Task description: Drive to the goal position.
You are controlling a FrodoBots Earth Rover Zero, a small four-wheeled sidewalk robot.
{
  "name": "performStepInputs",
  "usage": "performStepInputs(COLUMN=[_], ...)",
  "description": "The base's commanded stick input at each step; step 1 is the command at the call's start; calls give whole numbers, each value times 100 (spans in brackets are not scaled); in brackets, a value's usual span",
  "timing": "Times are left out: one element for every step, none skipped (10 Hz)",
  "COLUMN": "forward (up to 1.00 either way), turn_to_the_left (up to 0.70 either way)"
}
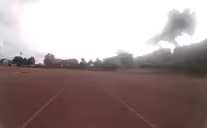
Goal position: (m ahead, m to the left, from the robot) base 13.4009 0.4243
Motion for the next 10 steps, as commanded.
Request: performStepInputs(forward=[70,70,70,70,70,70,70,70,70,70], turn_to_the_left=[0,0,0,0,0,0,0,0,0,0])
